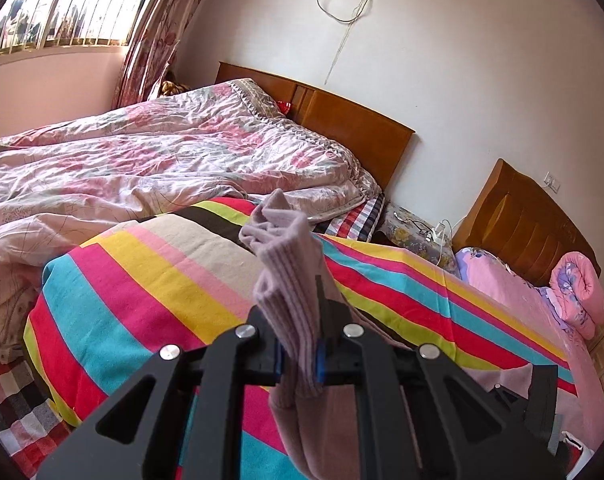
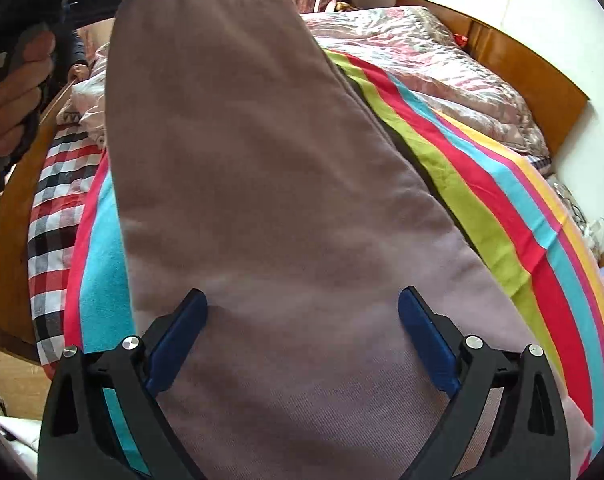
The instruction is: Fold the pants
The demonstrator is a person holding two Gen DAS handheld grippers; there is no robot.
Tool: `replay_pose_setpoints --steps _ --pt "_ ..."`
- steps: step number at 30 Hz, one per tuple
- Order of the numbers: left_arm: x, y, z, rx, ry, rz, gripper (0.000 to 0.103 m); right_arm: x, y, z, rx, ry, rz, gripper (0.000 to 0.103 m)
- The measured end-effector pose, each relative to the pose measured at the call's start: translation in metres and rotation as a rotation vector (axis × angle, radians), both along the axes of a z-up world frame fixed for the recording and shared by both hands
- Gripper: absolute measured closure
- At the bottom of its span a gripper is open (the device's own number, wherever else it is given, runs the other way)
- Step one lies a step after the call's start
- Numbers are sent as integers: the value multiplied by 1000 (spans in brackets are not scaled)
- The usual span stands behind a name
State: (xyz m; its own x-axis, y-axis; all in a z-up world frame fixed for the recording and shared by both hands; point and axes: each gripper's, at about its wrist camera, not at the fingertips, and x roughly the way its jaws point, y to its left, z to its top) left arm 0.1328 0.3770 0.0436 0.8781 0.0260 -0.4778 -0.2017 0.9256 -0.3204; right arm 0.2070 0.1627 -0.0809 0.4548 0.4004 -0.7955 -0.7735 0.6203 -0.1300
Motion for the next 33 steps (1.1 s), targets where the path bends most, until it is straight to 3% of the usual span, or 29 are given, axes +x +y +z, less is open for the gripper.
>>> replay_pose_setpoints --steps 1,4,7,9,12,15,17,19,23,25,29,33 --pt "-5 -15 10 22 -15 -18 92 -7 -12 6 19 -3 -16 10" --pt "-20 -80 37 123 -66 -112 92 -30 -83 40 208 -12 -124 10" --pt "-31 -171 42 223 -90 -252 92 -50 -170 70 359 -44 -282 9" --pt "-34 -239 21 282 -55 -368 89 -64 -228 85 429 -73 -391 9" --pt "-29 -325 -48 334 97 -546 70 -84 -302 98 518 -99 -549 9" --pt "-35 -369 -95 385 182 -670 69 -99 -352 90 566 -78 -650 9" --pt "-47 -373 -93 369 157 -711 56 -105 -372 78 572 -47 -689 9" --pt "-60 -361 -80 370 96 -686 32 -109 -381 65 604 -9 -712 9" --pt "-68 -301 -60 330 66 -503 24 -95 -363 39 675 154 -650 9" --pt "-72 -264 -58 292 79 -387 21 -90 -341 27 661 248 -594 9" --pt "-85 -195 -70 231 135 -189 19 -86 -297 12 623 339 -505 19" --pt "-92 -155 -82 201 165 -80 18 -81 -263 5 578 381 -446 24"
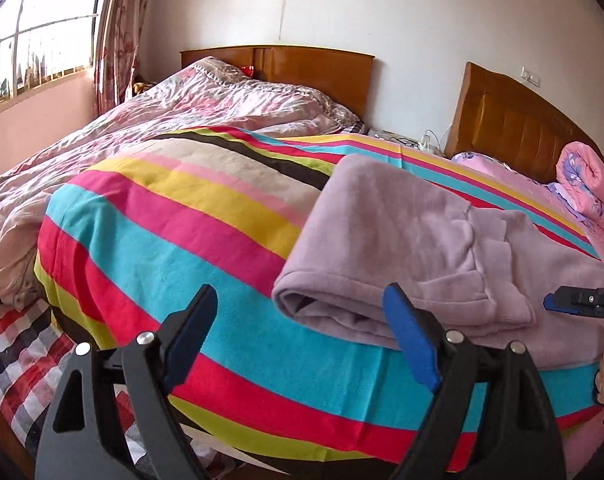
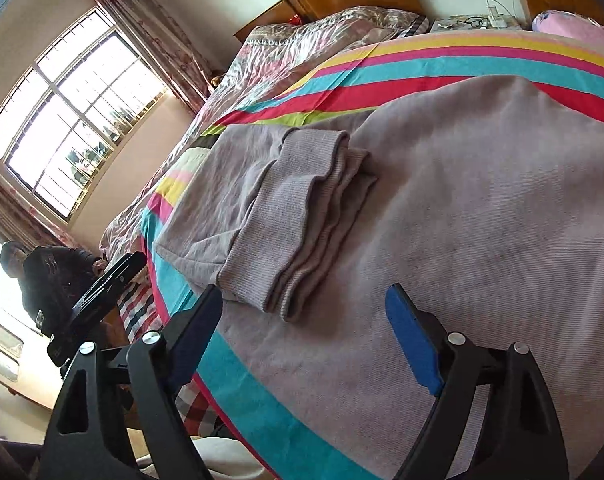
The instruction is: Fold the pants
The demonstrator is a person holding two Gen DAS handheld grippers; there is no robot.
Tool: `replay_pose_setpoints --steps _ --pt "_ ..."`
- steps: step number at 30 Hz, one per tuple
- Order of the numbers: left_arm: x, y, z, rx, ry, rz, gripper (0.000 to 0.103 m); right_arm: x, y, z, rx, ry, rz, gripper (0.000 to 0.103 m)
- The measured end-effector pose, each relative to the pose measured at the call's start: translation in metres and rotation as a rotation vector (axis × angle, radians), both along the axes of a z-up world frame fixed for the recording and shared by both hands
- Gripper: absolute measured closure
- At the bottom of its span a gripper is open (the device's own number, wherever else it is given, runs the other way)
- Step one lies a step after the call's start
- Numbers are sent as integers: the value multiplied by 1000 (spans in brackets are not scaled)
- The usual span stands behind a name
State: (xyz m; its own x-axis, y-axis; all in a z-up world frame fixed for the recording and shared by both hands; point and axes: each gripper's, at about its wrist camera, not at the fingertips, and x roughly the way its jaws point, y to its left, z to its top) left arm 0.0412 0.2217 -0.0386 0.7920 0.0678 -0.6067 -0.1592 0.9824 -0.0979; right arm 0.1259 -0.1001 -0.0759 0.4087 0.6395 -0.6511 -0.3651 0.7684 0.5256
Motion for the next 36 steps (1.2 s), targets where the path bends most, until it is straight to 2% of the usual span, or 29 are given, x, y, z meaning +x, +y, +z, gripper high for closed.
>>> replay_pose_setpoints --steps 4,6,11,14,17,18,19,20,22,26,27,28,29,33,36 --pt "0 17 -8 -9 7 50 16 -1 22 -8 22 49 46 27" --pt "0 19 -14 -25 12 54 16 -5 31 -4 -12 45 57 27" --pt "-1 22 -25 -50 12 47 16 0 36 -4 11 105 62 27" --pt "-4 26 -26 -72 -2 45 16 14 40 -4 60 135 35 27" --pt "-8 30 -24 -79 -15 47 16 30 34 -7 157 170 -17 28" --pt "-9 33 -24 -84 -17 48 16 32 33 -9 183 186 -21 31" --pt "-11 34 -24 -88 -18 51 15 33 32 -10 207 199 -8 41" --pt "-12 36 -24 -89 -19 53 15 33 32 -13 230 219 10 45" --pt "-14 38 -26 -80 -20 51 14 31 33 -17 212 234 24 57" --pt "-15 33 -29 -68 -11 15 14 41 47 -13 153 210 8 57" --pt "-14 30 -29 -61 -10 -1 14 45 52 -11 133 195 5 63" --pt "-15 26 -29 -50 -6 -18 14 48 58 -9 107 179 2 83" --pt "-15 23 -29 -35 -2 -35 14 50 63 -6 81 166 -2 86" --pt "-13 11 -27 1 9 -81 9 53 74 37 49 28 8 88" --pt "-1 9 -29 -25 15 -87 9 58 92 81 26 -75 53 88"
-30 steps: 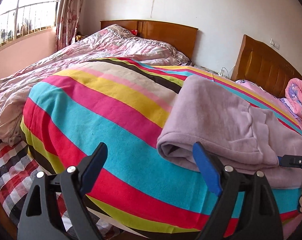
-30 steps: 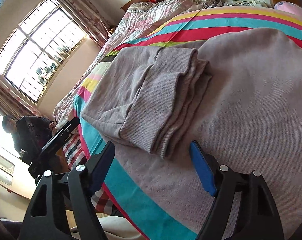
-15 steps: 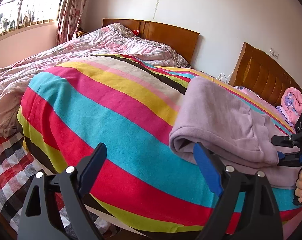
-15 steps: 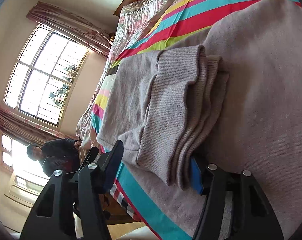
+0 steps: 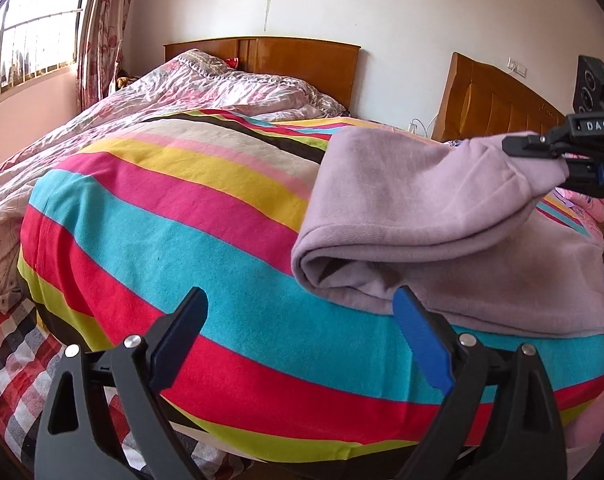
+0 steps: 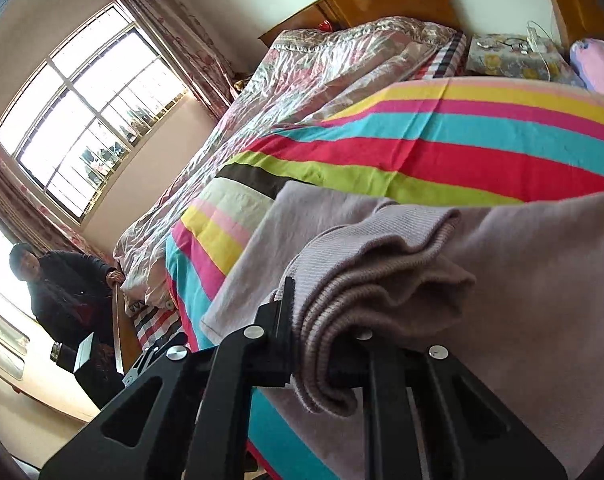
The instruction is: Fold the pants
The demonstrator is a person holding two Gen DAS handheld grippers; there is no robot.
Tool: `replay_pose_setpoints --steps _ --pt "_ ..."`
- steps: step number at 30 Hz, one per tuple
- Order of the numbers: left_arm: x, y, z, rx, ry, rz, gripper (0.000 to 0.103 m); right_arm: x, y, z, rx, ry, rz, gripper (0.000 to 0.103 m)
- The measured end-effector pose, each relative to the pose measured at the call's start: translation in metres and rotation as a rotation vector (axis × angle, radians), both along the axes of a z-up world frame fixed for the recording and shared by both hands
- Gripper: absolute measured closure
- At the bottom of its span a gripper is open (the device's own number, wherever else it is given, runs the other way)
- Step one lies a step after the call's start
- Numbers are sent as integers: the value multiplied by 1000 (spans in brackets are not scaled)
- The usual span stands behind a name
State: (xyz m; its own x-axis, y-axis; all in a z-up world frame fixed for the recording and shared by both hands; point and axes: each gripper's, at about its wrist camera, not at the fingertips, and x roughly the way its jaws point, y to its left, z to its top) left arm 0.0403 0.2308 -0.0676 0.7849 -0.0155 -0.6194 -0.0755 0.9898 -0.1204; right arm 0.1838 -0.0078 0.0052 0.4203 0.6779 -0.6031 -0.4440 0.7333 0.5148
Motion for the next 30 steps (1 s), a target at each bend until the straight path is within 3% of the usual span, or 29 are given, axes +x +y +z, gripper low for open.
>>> replay_pose_setpoints --steps 6,8,10,13,15,18,20,23,28,30 --pt "34 -5 1 3 19 -7 9 -1 55 79 -41 -193 103 89" --pt "45 3 -3 33 40 56 9 -4 52 96 -36 -245 99 89" --pt "50 16 -7 4 60 92 4 -9 32 103 -7 -266 59 89" --pt "47 15 -11 25 55 64 3 -18 -24 76 18 -218 -40 89" --pt "45 6 -12 82 57 55 3 -21 -60 28 -13 -126 -117 89" --pt "45 -4 -12 106 66 13 2 -23 -102 -60 -40 90 -222 89" --pt "45 -10 -12 169 60 23 2 -29 -110 -93 3 141 -231 89" --pt "49 -9 -11 184 76 26 1 -28 -110 -88 23 117 -228 89" --pt "46 -19 -2 236 70 29 1 -47 -111 -54 26 17 -219 89" --pt "45 -25 0 259 68 20 1 -52 -117 -57 13 21 -230 89"
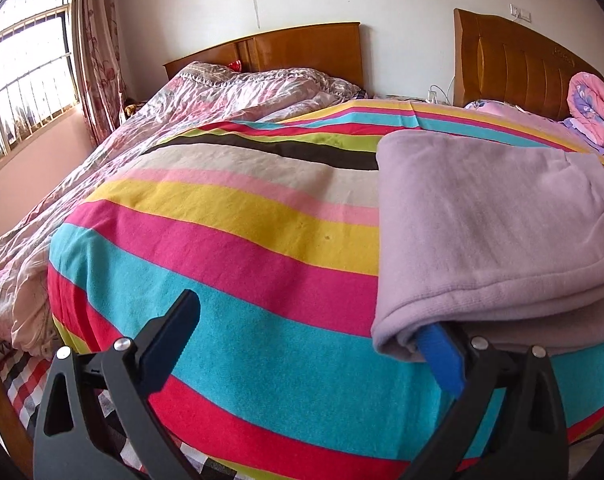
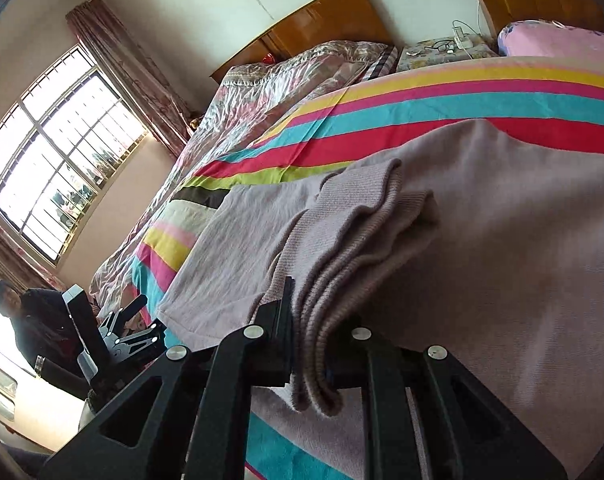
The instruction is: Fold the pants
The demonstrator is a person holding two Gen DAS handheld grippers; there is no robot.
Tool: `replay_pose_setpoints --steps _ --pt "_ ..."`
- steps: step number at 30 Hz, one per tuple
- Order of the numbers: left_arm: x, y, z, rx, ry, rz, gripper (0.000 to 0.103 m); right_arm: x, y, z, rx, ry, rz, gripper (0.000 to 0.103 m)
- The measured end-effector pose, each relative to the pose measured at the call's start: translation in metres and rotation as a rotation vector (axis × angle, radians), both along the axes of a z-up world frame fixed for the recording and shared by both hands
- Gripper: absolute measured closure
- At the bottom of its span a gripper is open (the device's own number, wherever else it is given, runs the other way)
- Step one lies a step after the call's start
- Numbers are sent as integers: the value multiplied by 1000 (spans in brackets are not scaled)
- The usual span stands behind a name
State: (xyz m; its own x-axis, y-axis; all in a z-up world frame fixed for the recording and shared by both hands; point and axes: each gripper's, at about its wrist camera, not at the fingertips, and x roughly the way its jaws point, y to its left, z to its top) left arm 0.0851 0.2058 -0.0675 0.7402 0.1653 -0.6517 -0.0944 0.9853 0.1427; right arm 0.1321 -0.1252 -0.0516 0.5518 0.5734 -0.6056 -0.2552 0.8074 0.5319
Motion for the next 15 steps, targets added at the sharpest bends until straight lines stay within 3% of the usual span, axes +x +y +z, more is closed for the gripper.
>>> replay_pose_setpoints --steps 4,9,15 --pt "3 -2 -6 5 22 8 1 5 -16 -44 63 119 -25 89" --pt "5 -1 -5 19 39 22 1 -3 -15 -32 77 77 0 89" --pt "0 -7 -4 42 46 34 1 -5 -19 -39 99 93 -6 89"
